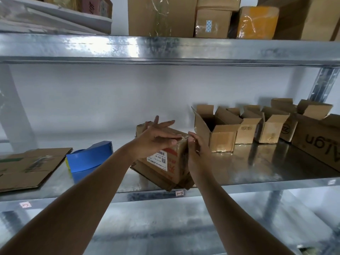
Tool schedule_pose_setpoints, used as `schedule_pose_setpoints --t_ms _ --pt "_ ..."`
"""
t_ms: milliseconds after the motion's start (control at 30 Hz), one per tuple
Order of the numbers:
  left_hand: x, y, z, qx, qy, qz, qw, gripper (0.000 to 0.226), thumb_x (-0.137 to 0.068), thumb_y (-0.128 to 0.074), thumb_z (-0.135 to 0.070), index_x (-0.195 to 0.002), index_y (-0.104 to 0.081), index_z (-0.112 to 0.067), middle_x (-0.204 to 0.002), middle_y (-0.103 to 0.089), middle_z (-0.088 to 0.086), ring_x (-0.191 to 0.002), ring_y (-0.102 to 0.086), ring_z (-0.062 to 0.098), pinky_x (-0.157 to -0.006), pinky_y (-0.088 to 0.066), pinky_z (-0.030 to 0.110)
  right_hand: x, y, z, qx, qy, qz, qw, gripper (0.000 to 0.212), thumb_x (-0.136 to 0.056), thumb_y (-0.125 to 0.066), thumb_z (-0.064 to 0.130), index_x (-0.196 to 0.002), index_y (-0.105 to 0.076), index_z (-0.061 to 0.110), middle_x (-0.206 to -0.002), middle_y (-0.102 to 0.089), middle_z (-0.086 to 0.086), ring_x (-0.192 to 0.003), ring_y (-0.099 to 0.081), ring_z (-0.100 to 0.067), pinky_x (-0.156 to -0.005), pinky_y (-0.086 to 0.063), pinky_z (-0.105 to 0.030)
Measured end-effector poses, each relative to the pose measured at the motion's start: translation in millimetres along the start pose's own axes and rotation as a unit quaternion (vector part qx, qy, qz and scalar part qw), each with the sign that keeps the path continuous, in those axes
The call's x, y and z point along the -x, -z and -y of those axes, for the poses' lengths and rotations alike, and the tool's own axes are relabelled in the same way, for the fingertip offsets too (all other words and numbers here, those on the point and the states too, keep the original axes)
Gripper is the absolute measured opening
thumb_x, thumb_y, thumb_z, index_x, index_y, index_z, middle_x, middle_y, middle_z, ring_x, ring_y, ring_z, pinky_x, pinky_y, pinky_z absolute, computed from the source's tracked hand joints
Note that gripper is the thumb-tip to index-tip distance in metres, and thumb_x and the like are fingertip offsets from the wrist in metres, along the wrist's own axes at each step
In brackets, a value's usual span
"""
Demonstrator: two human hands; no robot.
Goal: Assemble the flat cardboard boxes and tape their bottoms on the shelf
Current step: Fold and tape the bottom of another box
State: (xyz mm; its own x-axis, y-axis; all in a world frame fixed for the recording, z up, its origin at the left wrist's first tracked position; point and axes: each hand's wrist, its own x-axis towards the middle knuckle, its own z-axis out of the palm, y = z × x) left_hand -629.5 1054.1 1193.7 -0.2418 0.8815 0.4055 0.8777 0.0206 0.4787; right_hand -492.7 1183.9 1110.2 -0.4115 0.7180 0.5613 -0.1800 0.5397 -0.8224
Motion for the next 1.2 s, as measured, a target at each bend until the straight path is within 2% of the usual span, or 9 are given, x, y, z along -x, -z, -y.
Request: schedule_pose_setpoints --t_ms 167,367,667,767,833,900,1033,1133,1200 --pt "0.6 -5.4 2.3 0.046 0.027 -0.019 0.998 0.027 -0.096 -0.070 -0.036 -0.115 -0.072 -0.055 -0.168 -0.023 -0.019 -0.159 0.014 0.021 -0.122 0.014 0.062 -3.4 1.7 1.9 -0.074 -0.070 0.001 0.995 0.043 -0.098 -0.045 0.074 -0.115 -0.067 0.040 -0.103 -0.074 0.008 -0.100 -0.074 -0.017 -0.092 -0.062 -0.047" --pt "0.0 -17.2 10.3 0.056 0.024 -0.066 0.996 0.033 -0.080 -0.055 -0.074 -0.104 -0.073 -0.061 -0.160 -0.035 -0.029 -0.159 -0.006 0.013 -0.124 0.004 0.058 -2.3 3.3 5.8 -0.245 -0.190 0.027 0.950 0.033 -0.104 -0.052 0.049 -0.117 -0.074 0.028 -0.109 -0.077 -0.002 -0.101 -0.076 -0.022 -0.092 -0.061 -0.047" --pt "-9.4 -15.6 10.1 0.032 0.022 -0.009 0.999 0.035 -0.089 -0.042 -0.057 -0.112 -0.063 -0.072 -0.142 -0.052 -0.037 -0.151 -0.022 0.005 -0.127 -0.008 0.050 -12.9 -0.6 2.2 -0.295 -0.266 0.047 0.917 0.027 -0.104 -0.056 0.040 -0.120 -0.075 0.030 -0.122 -0.074 -0.003 -0.118 -0.068 -0.029 -0.099 -0.057 -0.052" --pt "-10.7 -16.7 2.6 0.051 0.009 -0.009 0.999 0.041 -0.097 -0.046 -0.033 -0.109 -0.068 -0.065 -0.140 -0.056 -0.033 -0.134 -0.038 -0.010 -0.118 -0.031 0.024 -24.1 -2.6 7.9 -0.278 -0.322 0.034 0.904 0.026 -0.101 -0.054 0.034 -0.111 -0.077 0.038 -0.114 -0.076 -0.005 -0.110 -0.070 -0.031 -0.091 -0.060 -0.055" --pt "-10.6 -17.0 2.8 0.055 0.004 -0.011 0.998 0.043 -0.100 -0.048 -0.026 -0.110 -0.069 -0.062 -0.139 -0.057 -0.030 -0.131 -0.040 -0.013 -0.110 -0.032 0.013 -32.1 -3.3 18.9 -0.262 -0.357 0.026 0.896 0.035 -0.104 -0.044 0.027 -0.105 -0.077 0.041 -0.108 -0.075 -0.010 -0.102 -0.071 -0.035 -0.086 -0.062 -0.057" --pt "-9.3 -17.2 5.7 0.031 0.000 -0.019 0.999 0.040 -0.100 -0.045 -0.035 -0.109 -0.067 -0.068 -0.138 -0.056 -0.035 -0.132 -0.040 -0.012 -0.116 -0.030 0.023 -35.8 -2.7 28.5 -0.264 -0.374 0.012 0.889 0.041 -0.105 -0.038 0.020 -0.106 -0.075 0.038 -0.107 -0.072 -0.013 -0.100 -0.069 -0.036 -0.085 -0.062 -0.057" --pt "-7.6 -15.3 9.3 0.000 0.010 -0.024 1.000 0.035 -0.094 -0.034 -0.060 -0.111 -0.060 -0.077 -0.140 -0.051 -0.041 -0.139 -0.040 -0.001 -0.122 -0.029 0.049 -26.3 -3.6 28.2 -0.241 -0.341 -0.013 0.909 0.040 -0.107 -0.039 0.022 -0.108 -0.074 0.041 -0.108 -0.072 -0.005 -0.102 -0.068 -0.030 -0.086 -0.063 -0.050" --pt "-6.9 -16.3 12.4 -0.030 -0.001 -0.024 0.999 0.037 -0.095 -0.027 -0.065 -0.116 -0.053 -0.081 -0.143 -0.047 -0.042 -0.144 -0.038 0.004 -0.121 -0.026 0.056 -17.7 -3.3 18.8 -0.155 -0.230 -0.055 0.959 0.031 -0.111 -0.041 0.023 -0.122 -0.067 0.037 -0.108 -0.066 0.010 -0.105 -0.065 -0.016 -0.082 -0.056 -0.028" --pt "-4.6 -16.6 13.5 -0.024 -0.001 -0.016 1.000 0.038 -0.095 -0.025 -0.066 -0.119 -0.051 -0.081 -0.145 -0.044 -0.042 -0.146 -0.035 0.006 -0.121 -0.027 0.057 -11.6 -0.9 15.7 -0.067 -0.139 -0.102 0.983 0.023 -0.109 -0.050 0.023 -0.125 -0.063 0.033 -0.111 -0.064 0.016 -0.107 -0.063 -0.008 -0.083 -0.056 -0.026"
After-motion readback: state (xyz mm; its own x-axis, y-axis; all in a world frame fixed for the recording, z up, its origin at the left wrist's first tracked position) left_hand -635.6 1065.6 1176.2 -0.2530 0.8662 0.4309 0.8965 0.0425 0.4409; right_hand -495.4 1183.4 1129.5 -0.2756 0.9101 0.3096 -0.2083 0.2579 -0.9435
